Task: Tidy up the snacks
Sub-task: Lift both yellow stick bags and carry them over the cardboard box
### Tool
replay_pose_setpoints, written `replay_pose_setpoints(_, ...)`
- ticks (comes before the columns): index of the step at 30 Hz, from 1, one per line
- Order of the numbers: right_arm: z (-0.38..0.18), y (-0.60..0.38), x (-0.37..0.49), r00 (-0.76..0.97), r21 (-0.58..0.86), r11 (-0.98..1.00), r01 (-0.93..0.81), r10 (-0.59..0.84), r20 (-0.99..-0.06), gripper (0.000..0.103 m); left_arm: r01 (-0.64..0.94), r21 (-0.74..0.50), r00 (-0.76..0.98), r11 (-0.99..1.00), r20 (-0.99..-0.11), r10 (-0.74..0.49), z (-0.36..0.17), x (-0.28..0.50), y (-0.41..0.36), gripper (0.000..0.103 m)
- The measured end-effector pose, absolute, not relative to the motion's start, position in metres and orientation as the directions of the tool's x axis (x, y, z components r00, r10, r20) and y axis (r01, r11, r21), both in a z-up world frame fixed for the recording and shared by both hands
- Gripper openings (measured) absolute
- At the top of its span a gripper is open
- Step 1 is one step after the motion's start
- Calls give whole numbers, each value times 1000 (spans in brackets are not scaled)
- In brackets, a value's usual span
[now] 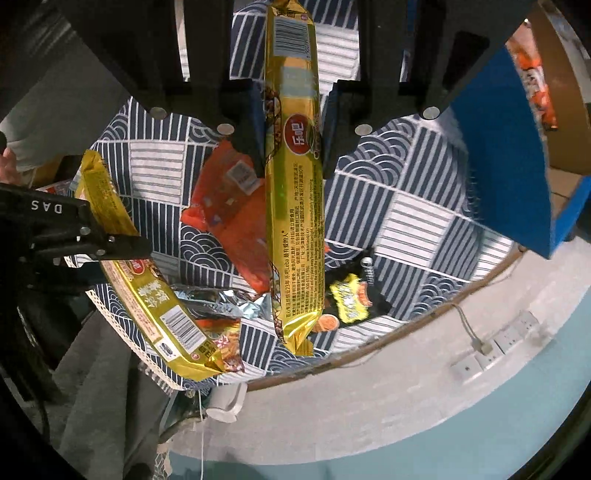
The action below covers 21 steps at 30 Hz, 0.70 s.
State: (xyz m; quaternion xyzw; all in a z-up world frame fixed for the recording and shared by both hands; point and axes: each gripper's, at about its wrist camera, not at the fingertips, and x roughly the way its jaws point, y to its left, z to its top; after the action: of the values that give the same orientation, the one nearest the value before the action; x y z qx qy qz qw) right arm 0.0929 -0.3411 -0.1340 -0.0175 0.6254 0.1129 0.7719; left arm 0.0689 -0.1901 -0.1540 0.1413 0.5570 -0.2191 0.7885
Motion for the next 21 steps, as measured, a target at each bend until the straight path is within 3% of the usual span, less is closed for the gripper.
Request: replay_pose_setpoints(21,-63,-285,96,285,112,949,-294,199,-938,31,451,94,453,887,-881,-137,-79,50,-113,27)
